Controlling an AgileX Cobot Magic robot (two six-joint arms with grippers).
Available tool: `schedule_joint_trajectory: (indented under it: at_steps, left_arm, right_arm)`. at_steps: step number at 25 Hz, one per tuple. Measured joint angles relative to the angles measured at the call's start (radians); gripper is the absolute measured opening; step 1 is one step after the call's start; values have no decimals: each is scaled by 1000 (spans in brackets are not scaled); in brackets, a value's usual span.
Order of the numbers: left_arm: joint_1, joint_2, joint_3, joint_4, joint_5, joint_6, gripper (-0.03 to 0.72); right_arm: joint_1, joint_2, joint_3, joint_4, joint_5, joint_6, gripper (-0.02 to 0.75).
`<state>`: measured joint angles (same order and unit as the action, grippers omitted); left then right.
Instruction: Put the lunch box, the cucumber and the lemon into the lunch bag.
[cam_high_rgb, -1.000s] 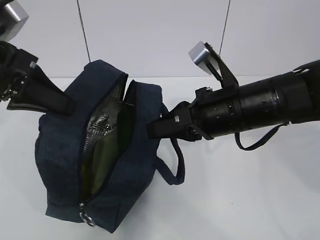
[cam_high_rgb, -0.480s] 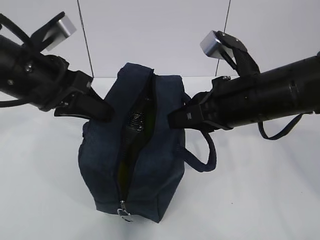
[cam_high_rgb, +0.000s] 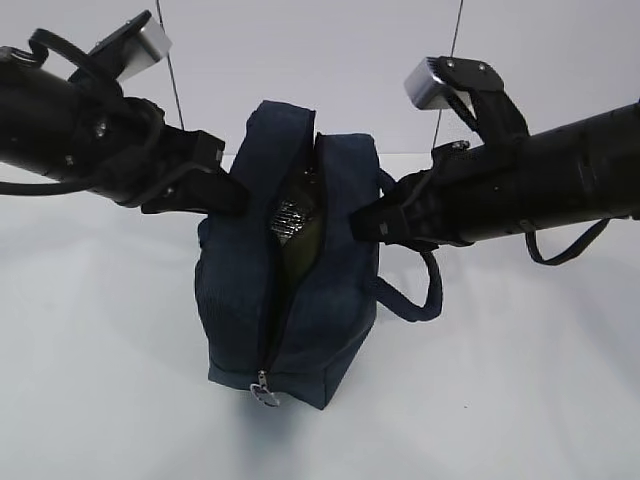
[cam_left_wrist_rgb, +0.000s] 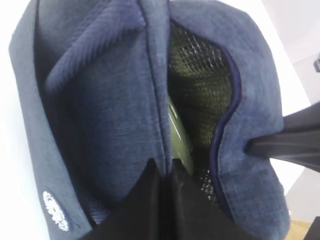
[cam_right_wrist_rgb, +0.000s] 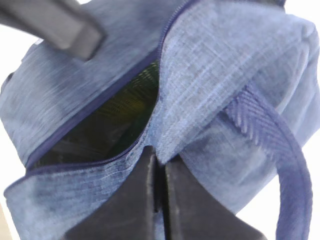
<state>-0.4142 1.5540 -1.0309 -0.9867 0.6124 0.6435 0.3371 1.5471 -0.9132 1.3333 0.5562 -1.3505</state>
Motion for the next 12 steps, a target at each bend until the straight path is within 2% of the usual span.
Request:
schedule_joint_trajectory:
  at_steps: [7, 12]
  left_arm:
    - [0, 43, 0, -68, -12, 0, -6]
    - [0, 49, 0, -72, -33, -19, -6]
  right_arm:
    - [0, 12, -2, 0, 6, -176, 8]
    - [0, 23, -9, 0, 8, -268, 8]
